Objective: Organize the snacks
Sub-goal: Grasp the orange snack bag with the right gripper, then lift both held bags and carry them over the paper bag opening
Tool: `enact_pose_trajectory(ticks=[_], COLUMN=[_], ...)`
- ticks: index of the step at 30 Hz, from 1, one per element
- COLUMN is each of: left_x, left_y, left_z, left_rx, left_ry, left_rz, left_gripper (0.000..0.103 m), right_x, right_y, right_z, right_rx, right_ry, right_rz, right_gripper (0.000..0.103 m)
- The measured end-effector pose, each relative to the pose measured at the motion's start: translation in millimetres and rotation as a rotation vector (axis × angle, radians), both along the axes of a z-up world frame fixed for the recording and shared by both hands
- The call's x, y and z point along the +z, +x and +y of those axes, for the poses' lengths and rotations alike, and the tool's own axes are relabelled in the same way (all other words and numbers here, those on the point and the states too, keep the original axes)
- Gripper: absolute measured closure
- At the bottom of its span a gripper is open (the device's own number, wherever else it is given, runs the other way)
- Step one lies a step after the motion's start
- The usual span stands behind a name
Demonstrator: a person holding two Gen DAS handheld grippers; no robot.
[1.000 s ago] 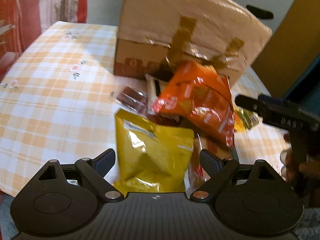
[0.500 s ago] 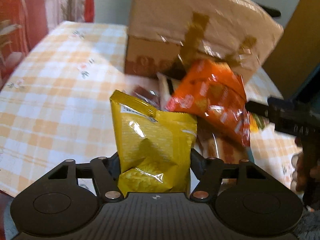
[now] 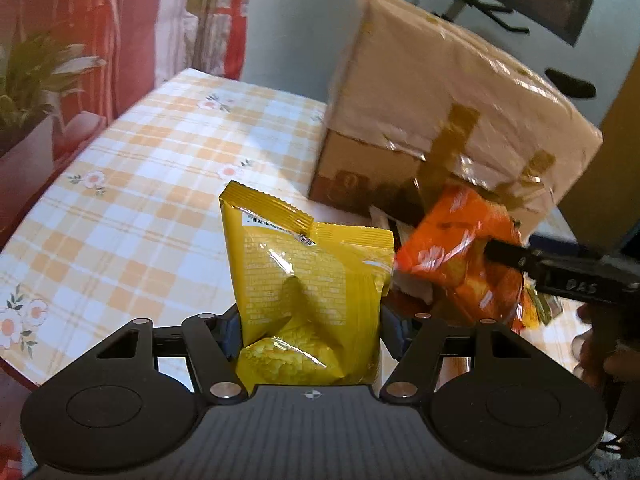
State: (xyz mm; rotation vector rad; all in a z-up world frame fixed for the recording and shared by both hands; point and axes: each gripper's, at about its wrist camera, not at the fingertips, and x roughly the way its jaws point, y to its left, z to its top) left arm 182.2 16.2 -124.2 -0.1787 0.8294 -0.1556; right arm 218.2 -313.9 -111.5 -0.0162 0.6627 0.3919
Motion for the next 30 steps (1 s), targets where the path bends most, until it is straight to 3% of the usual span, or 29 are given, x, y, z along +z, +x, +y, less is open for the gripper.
enact_pose_trajectory(ticks=[9,13,30], left_x=[1.9,6.1,63.6], left_y=[0.4,-3.6,-8.1], left_z=[6.2,7.3,4.2], left_rx=[0.033,0.037,0.028], left_ry=[-0.011,-0.015,0.014], left_rz=[-0.034,-0.059,-0.255], left_gripper=[0.036,0.036,0.035], right_x=[-25.5,-19.3,33.3], right_y=[24.1,15.9,-27.4], right_z=[3.6,7.5,-21.6], right_rx=[0.022,0.053,0.023], right_ry=[0.106,0.116,0.179], right_rz=[0.125,0.090,-0.147], right_gripper=[0.011,0.030,0.039])
